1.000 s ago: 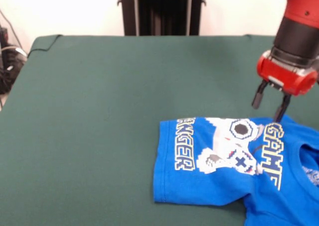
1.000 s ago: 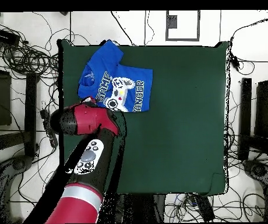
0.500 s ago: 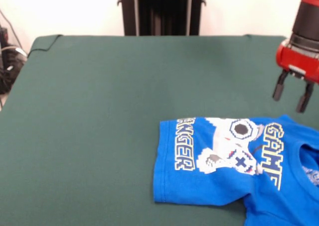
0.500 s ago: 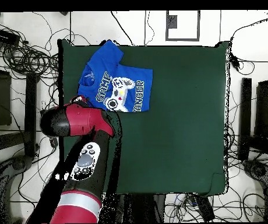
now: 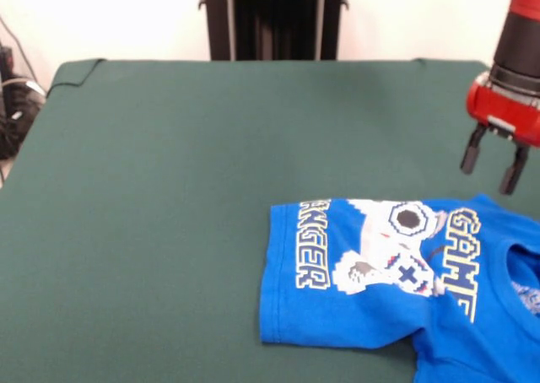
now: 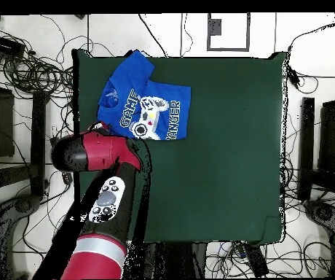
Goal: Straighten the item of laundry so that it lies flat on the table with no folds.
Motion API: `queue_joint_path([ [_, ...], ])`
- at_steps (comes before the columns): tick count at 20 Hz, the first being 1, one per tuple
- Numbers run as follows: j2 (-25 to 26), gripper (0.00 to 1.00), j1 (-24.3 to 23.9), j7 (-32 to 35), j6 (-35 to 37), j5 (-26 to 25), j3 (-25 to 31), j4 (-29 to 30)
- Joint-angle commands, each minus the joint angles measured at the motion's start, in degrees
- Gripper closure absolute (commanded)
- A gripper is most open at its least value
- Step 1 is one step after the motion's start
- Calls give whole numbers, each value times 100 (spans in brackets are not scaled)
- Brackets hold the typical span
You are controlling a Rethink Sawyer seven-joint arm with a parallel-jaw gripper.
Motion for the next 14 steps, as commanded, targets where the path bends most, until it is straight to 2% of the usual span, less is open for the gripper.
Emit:
queue_joint_path([
  [1,606,0,190,191,130,-261,417,237],
  [14,1241,0,378,287,159,-157,176,-397],
])
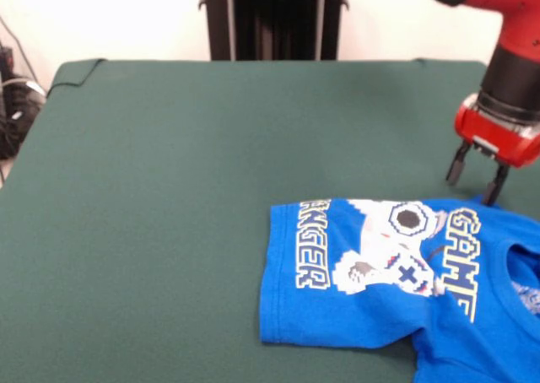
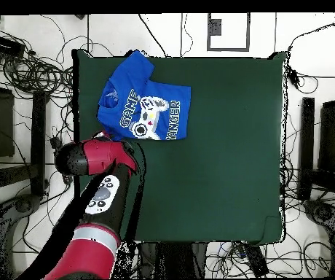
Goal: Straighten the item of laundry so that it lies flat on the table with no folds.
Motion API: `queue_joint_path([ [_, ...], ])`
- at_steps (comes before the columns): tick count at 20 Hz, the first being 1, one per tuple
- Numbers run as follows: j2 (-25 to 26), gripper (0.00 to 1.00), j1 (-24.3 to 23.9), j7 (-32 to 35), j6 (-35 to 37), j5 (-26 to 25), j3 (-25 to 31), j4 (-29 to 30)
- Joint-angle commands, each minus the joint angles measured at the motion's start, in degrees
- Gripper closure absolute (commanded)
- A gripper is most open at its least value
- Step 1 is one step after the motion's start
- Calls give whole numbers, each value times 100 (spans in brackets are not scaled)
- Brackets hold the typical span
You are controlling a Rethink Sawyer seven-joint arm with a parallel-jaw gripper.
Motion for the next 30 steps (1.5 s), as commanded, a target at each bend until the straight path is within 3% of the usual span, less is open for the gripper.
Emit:
queue_joint_path([
  [1,734,0,200,301,182,-141,236,-354],
  [18,583,0,319,260,682,-17,177,-690],
  [25,508,0,-48,-92,425,-22,687,-662],
  [30,614,0,-92,-96,542,-19,754,-867],
])
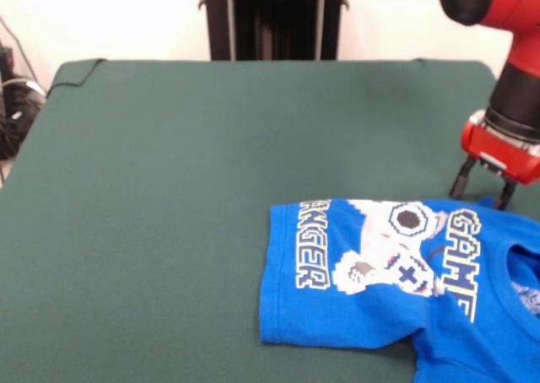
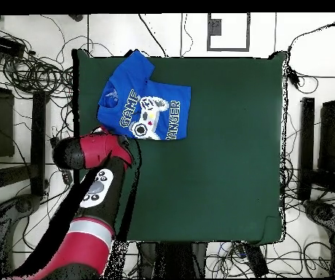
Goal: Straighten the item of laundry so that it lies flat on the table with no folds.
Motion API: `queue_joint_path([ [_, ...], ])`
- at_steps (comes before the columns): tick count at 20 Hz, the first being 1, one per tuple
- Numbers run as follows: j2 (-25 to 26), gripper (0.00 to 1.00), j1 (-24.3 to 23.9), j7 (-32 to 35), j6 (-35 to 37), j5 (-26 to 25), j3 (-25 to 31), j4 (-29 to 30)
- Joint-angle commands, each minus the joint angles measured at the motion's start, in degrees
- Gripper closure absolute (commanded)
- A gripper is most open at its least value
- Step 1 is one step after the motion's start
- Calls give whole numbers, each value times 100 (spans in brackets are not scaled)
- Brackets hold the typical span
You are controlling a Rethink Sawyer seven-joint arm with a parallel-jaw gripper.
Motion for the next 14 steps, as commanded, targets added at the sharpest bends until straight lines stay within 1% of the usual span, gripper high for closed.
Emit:
queue_joint_path([
  [1,272,0,-199,-102,306,-22,958,-316],
  [7,360,0,-297,44,663,97,1047,-419],
  [14,214,0,-407,179,962,245,1319,-260],
])
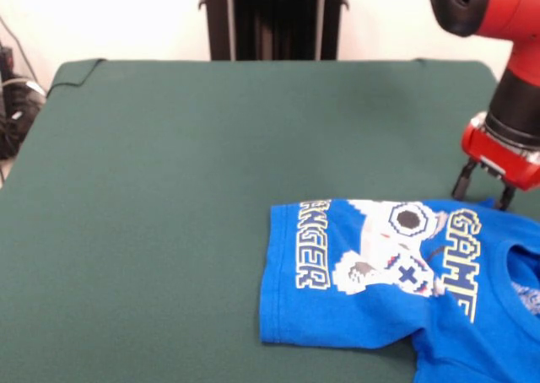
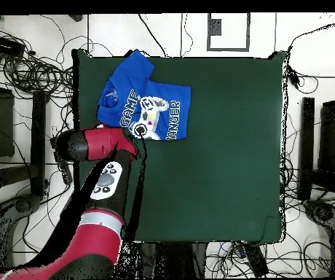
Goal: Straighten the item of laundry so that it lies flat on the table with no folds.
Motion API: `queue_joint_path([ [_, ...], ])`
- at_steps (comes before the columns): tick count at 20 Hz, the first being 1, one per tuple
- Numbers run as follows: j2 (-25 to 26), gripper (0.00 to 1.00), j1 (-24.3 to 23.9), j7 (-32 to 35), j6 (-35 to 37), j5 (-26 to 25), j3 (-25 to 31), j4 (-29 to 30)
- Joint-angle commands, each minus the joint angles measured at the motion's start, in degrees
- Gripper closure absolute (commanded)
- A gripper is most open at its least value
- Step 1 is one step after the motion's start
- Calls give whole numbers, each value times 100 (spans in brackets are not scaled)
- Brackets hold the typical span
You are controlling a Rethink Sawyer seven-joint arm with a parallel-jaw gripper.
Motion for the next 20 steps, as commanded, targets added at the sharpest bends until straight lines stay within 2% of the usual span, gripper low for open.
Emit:
queue_joint_path([
  [1,234,0,-163,158,440,254,1089,-42],
  [2,251,0,-146,170,488,229,1047,-86],
  [3,282,100,-129,99,539,120,982,-187],
  [14,325,100,-217,-6,551,-6,1041,-361],
  [18,156,100,-148,233,711,60,913,-191],
  [20,-102,100,7,439,1015,19,616,7],
])
